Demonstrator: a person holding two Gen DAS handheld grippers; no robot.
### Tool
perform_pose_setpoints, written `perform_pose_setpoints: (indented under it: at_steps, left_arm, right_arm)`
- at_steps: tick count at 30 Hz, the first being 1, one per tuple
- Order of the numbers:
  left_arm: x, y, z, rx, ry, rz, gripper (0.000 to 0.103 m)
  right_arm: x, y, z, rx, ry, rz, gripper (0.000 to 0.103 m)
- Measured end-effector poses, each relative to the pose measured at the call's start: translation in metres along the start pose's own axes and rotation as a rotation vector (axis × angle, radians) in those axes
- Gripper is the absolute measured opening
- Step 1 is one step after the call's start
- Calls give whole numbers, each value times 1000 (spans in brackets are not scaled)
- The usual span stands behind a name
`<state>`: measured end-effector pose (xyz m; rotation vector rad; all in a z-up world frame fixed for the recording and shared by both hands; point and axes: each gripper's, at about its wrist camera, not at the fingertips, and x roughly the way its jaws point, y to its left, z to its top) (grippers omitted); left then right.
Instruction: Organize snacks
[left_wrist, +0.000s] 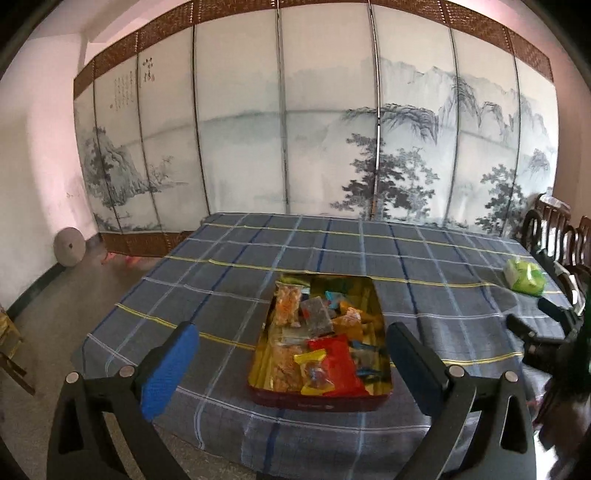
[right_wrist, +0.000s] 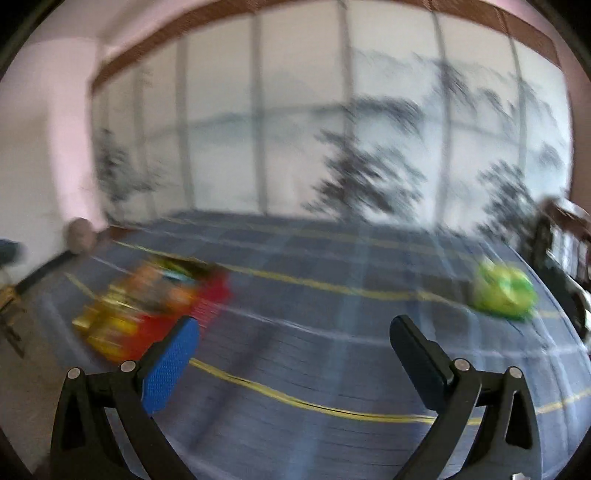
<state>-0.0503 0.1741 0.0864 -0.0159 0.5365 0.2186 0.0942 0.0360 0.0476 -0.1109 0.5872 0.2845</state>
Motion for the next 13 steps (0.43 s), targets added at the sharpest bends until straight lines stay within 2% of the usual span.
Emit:
perform_pose_setpoints:
  at_steps: [2, 3, 5, 7, 9, 13]
  left_arm:
    - [4, -2, -2, 13, -6, 39, 103]
    - [6, -1, -2, 12, 0, 37, 103]
    - [11, -3, -3, 15, 14, 39, 103]
    - [15, -5, -3, 26, 26, 49, 103]
    - [20, -6, -3, 29, 45, 65, 103]
    - [30, -5, 0, 29, 98, 73, 103]
  right_arm:
    - [23, -35, -7, 13, 97, -62, 103]
    - [33, -56, -12, 25, 127, -94, 103]
    - [61, -101, -20, 65, 250, -145, 102]
    - [82, -141, -28, 130, 319, -176, 102]
    - [95, -172, -37, 196, 379, -193, 102]
    - [111, -201, -46, 243, 423, -225, 102]
